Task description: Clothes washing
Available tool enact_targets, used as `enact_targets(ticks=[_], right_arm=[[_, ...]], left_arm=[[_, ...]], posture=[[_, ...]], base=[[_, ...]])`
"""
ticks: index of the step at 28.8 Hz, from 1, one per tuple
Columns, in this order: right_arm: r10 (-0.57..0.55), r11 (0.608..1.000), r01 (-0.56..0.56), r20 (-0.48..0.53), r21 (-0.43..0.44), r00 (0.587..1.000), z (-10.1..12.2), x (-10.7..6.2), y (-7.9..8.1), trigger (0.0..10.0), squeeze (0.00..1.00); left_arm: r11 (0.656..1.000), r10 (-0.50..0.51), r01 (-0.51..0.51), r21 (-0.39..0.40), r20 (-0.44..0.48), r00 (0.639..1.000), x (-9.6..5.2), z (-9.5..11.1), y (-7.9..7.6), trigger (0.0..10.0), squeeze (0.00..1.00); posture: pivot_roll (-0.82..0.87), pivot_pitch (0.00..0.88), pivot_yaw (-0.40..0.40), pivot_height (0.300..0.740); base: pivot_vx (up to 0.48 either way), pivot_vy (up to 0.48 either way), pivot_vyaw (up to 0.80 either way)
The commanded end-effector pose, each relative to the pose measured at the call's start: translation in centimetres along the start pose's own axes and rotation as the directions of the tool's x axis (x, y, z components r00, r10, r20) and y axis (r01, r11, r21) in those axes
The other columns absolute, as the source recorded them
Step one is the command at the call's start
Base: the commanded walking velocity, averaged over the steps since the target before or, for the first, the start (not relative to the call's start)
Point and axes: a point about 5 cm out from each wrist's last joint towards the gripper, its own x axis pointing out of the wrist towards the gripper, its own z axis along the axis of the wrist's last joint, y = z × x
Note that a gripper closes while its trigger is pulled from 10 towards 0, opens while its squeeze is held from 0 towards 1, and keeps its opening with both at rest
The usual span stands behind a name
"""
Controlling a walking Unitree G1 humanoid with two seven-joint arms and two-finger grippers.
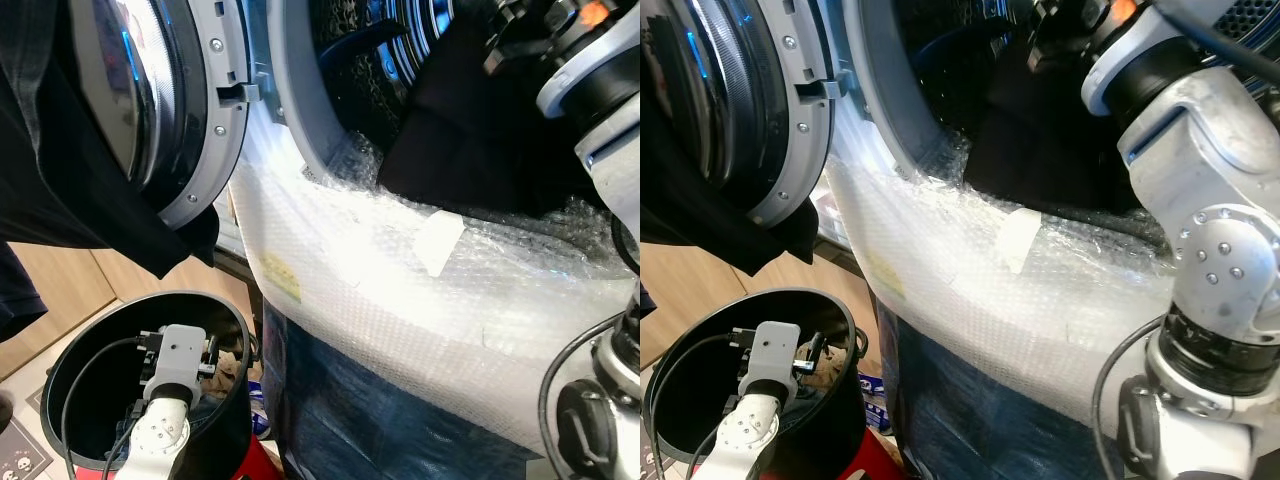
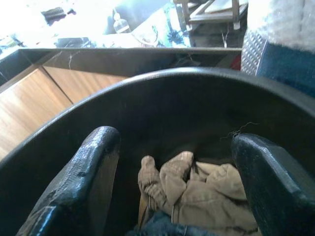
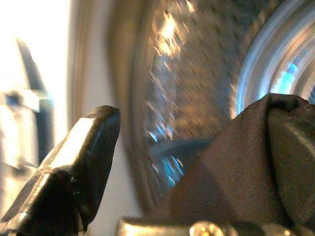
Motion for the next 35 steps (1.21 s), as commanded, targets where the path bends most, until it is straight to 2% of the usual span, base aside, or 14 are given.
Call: enact_targets(ticks=[1,3,4,6,7,8,11,13,14,15,16,17,18,35], right_arm=[[-0.024,1.0,0.024,-0.014,-0.006,1.0,-0.1,0.8,-0.4,10.0,0.0],[0.012,0.999,-0.015,-0.052,-0.051,0.999,-1.1,2.6,-0.1,10.0,0.0],[0.012,0.999,-0.015,-0.052,-0.051,0.999,-1.1,2.6,-0.1,10.0,0.0],[0.009,0.997,-0.015,-0.077,-0.077,0.997,-1.4,5.9,-0.3,10.0,0.0],[0.009,0.997,-0.015,-0.077,-0.077,0.997,-1.4,5.9,-0.3,10.0,0.0],[-0.027,0.997,0.022,-0.06,-0.071,0.998,-0.6,8.1,-1.1,10.0,0.0],[-0.114,0.986,0.104,-0.073,-0.128,0.991,0.2,9.9,-2.5,10.0,0.0],[-0.21,0.967,0.197,-0.065,-0.164,0.976,0.8,10.2,-3.9,10.0,0.0],[-0.32,0.936,0.311,-0.031,-0.166,0.947,1.7,9.8,-5.5,10.0,0.0],[-0.32,0.936,0.311,-0.031,-0.166,0.947,1.7,9.8,-5.5,10.0,0.0],[-0.419,0.897,0.414,0.0,-0.154,0.908,2.5,9.3,-7.0,10.0,0.0],[-0.419,0.897,0.414,0.0,-0.154,0.908,2.5,9.3,-7.0,10.0,0.0],[-0.505,0.853,0.504,0.029,-0.137,0.863,3.2,8.8,-8.4,10.0,0.0],[-0.522,0.84,0.524,0.051,-0.14,0.851,3.3,9.1,-8.7,10.0,0.0]], left_arm=[[1.0,0.0,0.0,0.013,0.012,1.0,0.0,0.1,0.0,10.0,0.0],[1.0,-0.008,0.008,0.01,0.001,1.0,0.2,0.1,-0.1,10.0,0.0],[1.0,-0.008,0.008,0.01,0.001,1.0,0.2,0.1,-0.1,10.0,0.0],[0.999,-0.039,0.038,0.023,0.021,0.999,0.2,0.4,-0.6,10.0,0.0],[0.999,-0.039,0.038,0.023,0.021,0.999,0.2,0.4,-0.6,10.0,0.0],[0.999,-0.026,0.026,0.023,0.032,0.999,0.2,0.6,-0.5,10.0,0.0],[1.0,-0.013,0.013,0.014,0.021,1.0,0.1,0.5,-0.3,10.0,0.0],[1.0,-0.02,0.02,0.013,0.015,1.0,-0.1,0.3,-0.5,10.0,0.0],[1.0,-0.024,0.024,0.014,0.016,1.0,-0.2,0.3,-0.6,10.0,0.0],[1.0,-0.024,0.024,0.014,0.016,1.0,-0.2,0.3,-0.6,10.0,0.0],[1.0,-0.027,0.026,0.012,0.016,1.0,-0.3,0.3,-0.7,10.0,0.0],[1.0,-0.027,0.026,0.012,0.016,1.0,-0.3,0.3,-0.7,10.0,0.0],[1.0,-0.028,0.027,0.01,0.017,0.999,-0.3,0.3,-0.7,10.0,0.0],[1.0,-0.028,0.027,0.009,0.017,0.999,-0.4,0.3,-0.7,10.0,0.0]], posture=[[-0.11,0.0,-0.012,0.74],[-0.13,0.0,0.0,0.74],[-0.13,0.0,0.0,0.74],[-0.1,0.0,-0.012,0.74],[-0.1,0.0,-0.012,0.74],[-0.09,0.0,-0.009,0.74],[-0.08,0.0,-0.007,0.74],[-0.07,0.0,-0.013,0.74],[-0.06,0.0,-0.019,0.74],[-0.06,0.0,-0.019,0.74],[-0.06,0.0,-0.019,0.74],[-0.06,0.0,-0.019,0.74],[-0.06,0.0,-0.019,0.74],[-0.06,0.0,-0.019,0.74]], base=[[0.0,0.0,0.0],[0.0,0.0,0.0],[0.0,0.0,0.0],[0.0,0.0,0.0],[0.0,0.0,0.0],[0.0,0.0,0.0],[0.0,0.0,0.0],[0.0,0.0,0.0],[0.0,0.0,0.0],[0.0,0.0,0.0],[0.0,0.0,0.0],[0.0,0.0,0.0],[0.0,0.0,0.0],[0.0,0.0,0.0]])
